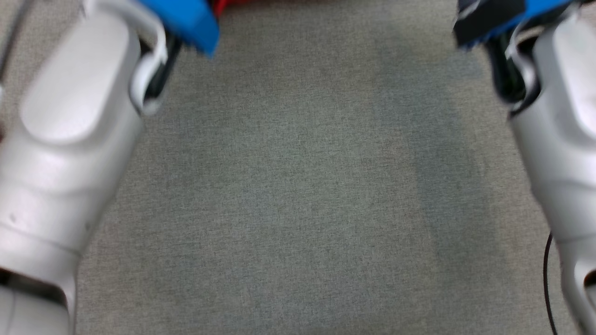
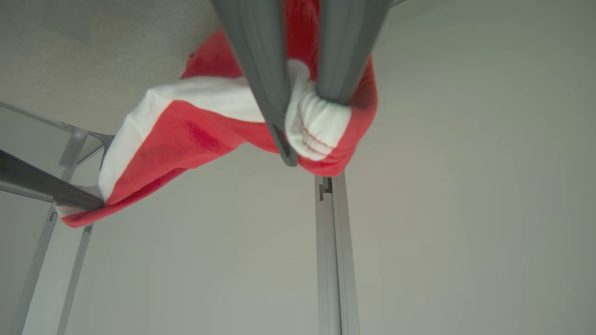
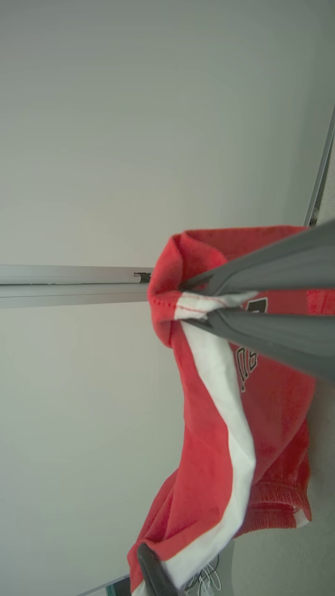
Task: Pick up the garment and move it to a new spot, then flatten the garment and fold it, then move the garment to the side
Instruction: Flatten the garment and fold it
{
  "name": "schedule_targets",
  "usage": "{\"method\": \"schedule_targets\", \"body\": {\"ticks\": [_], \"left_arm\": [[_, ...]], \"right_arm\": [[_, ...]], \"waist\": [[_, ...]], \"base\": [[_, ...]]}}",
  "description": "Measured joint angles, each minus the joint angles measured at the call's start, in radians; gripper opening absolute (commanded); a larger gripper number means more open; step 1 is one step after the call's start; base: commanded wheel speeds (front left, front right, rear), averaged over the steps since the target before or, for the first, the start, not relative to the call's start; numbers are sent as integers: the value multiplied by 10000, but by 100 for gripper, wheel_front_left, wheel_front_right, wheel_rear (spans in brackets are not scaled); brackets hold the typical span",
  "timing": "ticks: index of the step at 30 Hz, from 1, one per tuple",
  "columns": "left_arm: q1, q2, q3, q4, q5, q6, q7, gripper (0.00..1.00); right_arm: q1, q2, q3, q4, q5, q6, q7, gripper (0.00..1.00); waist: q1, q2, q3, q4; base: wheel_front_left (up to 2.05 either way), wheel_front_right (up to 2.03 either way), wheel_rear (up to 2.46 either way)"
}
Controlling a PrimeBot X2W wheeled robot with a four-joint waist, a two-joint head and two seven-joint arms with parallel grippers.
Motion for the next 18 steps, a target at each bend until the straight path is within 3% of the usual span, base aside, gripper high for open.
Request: {"method": "schedule_targets", "body": {"ticks": [11,18], "left_arm": [[5404,104,1160,-2044,502,295,0,0],[8133,-4,1338,-2880,640,416,0,0]], "right_arm": [[5191,-67,54,-2251,-151,0,-10,0],[7685,-382,-46,-3112,40,0,-10,0]], "waist": [[-3,-4,-1162,137],[-3,-4,-1904,261]], "base": [[0,0,0],[0,0,0]]}}
